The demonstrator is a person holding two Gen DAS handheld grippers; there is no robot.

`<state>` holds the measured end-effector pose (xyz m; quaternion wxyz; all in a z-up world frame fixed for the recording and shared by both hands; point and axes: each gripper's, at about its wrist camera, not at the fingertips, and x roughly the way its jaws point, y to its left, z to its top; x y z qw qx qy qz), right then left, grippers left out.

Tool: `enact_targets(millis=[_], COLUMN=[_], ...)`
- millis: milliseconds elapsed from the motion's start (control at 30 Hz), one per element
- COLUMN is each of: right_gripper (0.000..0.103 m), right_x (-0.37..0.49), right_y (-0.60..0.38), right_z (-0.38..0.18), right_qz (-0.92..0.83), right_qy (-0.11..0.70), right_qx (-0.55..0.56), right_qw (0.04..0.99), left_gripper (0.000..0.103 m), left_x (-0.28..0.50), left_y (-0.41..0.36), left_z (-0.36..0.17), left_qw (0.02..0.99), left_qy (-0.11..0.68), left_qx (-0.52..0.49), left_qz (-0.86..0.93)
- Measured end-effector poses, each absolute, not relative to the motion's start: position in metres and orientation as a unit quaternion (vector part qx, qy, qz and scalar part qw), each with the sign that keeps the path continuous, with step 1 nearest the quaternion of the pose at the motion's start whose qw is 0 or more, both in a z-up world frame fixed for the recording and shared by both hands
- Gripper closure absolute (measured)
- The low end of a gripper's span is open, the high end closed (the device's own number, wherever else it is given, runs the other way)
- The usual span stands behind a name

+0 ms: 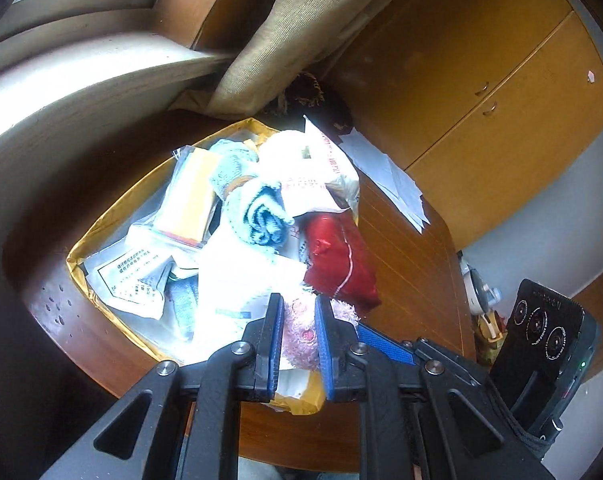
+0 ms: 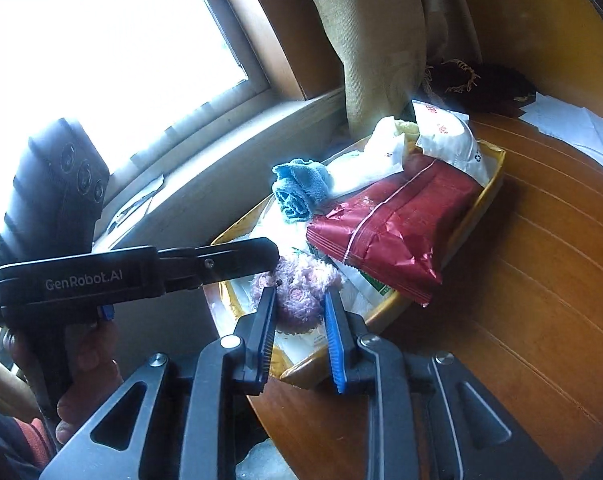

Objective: Organize soft objects

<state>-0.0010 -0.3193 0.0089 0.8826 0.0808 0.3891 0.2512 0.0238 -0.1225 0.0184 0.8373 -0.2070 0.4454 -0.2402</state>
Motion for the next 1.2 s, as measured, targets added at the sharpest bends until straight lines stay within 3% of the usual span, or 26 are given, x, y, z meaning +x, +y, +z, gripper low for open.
enact_targets(millis=[267, 333, 400, 500, 667, 833, 1200], right_gripper=[0.054, 0.054, 0.054, 0.054, 0.052, 0.033, 0.033], right_x=[-0.020, -0.031, -0.038, -0.043, -0.053, -0.059, -0.050], right_y=[-0.326, -0.331, -0.334, -0.337, -0.341, -0.340, -0.349], right_z=[0.003, 0.007, 0.007, 0.007, 0.018, 0.028, 0.032], right_qz=[0.214, 0.205, 0.210, 0.206, 0.183, 0.181, 0.152], right_qy=[0.378, 0.367, 0.366, 0.366, 0.362, 0.353, 0.367], right_qx=[0.072, 0.080, 0.091, 0.101, 0.106, 0.092, 0.085], right_qw=[0.898, 0.904, 0.902, 0.902, 0.908, 0.913, 0.914], left_gripper=[0.084, 0.075, 0.052, 0.032, 0.030, 0.027, 0.022], left_x=[0.020, 0.014, 0.005, -0.008, -0.030, -0.030, -0.025], left_y=[-0.143, -0.147, -0.148, -0.150, -0.161, -0.154, -0.147], left_z=[0.011, 0.015, 0.024, 0.035, 0.044, 0.045, 0.042], left_qw=[0.863, 0.869, 0.878, 0.899, 0.925, 0.932, 0.930], left_qy=[0.436, 0.426, 0.409, 0.380, 0.350, 0.349, 0.365], left_qx=[-0.138, -0.126, -0.115, -0.093, -0.031, -0.032, -0.001], left_qz=[-0.215, -0.218, -0.219, -0.199, -0.146, -0.088, -0.039])
